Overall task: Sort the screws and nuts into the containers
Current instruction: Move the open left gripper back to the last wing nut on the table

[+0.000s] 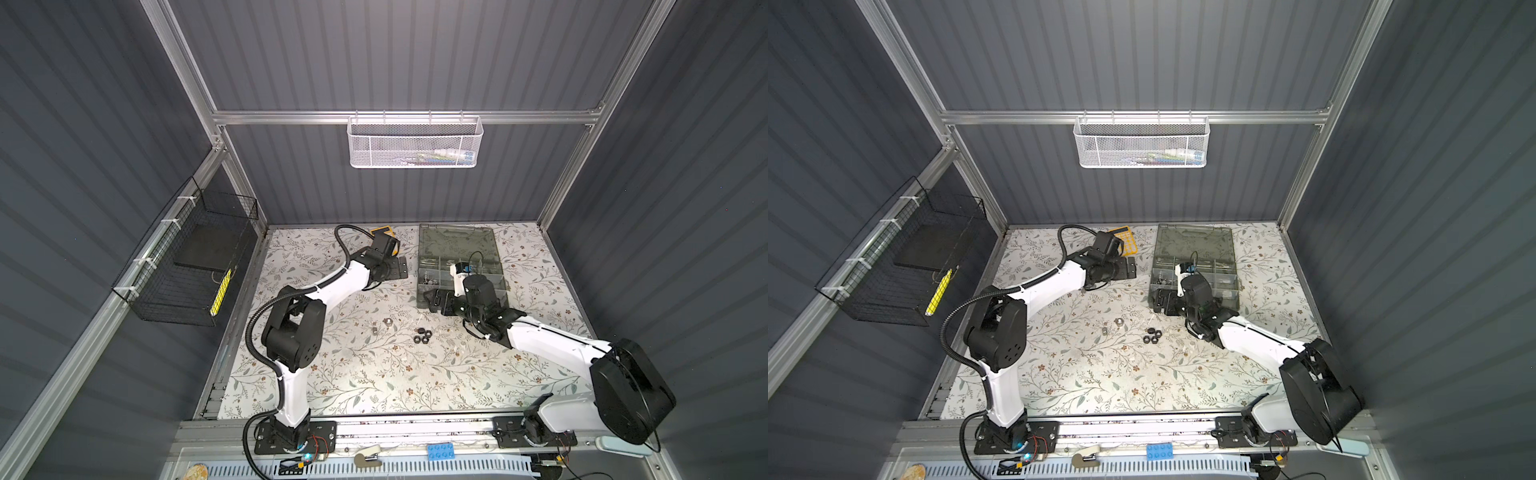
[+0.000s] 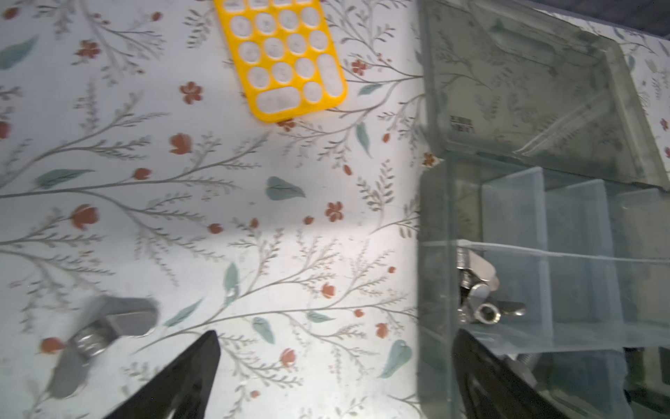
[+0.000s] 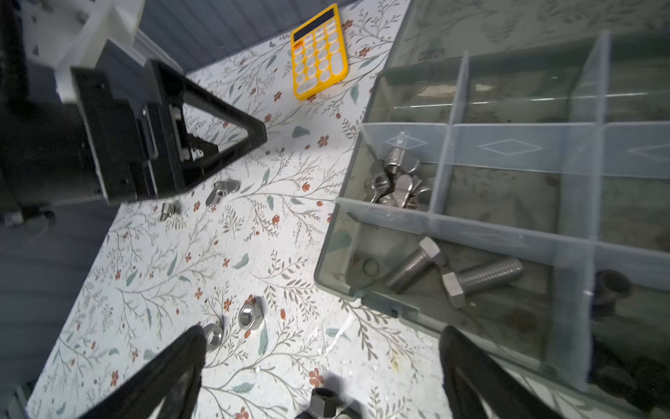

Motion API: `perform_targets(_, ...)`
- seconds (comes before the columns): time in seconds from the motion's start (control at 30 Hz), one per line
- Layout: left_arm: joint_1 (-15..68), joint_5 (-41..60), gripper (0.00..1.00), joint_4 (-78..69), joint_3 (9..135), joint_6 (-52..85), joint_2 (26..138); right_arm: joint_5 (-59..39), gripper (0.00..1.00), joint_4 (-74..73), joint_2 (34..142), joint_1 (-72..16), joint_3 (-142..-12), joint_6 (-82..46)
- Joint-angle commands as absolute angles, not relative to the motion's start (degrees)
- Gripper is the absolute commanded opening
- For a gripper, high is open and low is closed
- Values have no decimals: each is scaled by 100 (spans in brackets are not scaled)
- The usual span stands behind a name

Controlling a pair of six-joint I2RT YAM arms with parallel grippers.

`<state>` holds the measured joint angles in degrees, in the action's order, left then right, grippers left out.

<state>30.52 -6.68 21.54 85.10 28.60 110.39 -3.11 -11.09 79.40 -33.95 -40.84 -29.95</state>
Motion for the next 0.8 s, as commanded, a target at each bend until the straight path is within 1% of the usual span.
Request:
perform_targets(0.0,2763,-729,100,2372,8302,2588,10703,5,99,-945,8109,-3740,-4394,-2530)
perform_targets(0.1,2475,-635,99,2342,8149,2473,10710,110,99,-864,8253,-4012,-4553,-2342)
perform_targets(0.17,2280,-509,94,2318,8147,2373,10785,123,99,-816,8376,-4139,-4650,-2279)
perform_targets(0.23,2148,-552,93,2434,8147,2285,10892,145,99,-772,8482,-4246,-4738,-2219)
perform_targets(0.37,1915,-542,86,2424,7876,2174,11002,285,99,-606,8684,-4415,-4927,-2108)
perform_targets(0.6,1846,-332,75,2365,7812,2062,11315,372,99,-523,8794,-4482,-5036,-2081)
perform_targets(0.77,1846,-222,64,2320,7796,2022,11476,415,99,-475,8839,-4482,-5066,-2092)
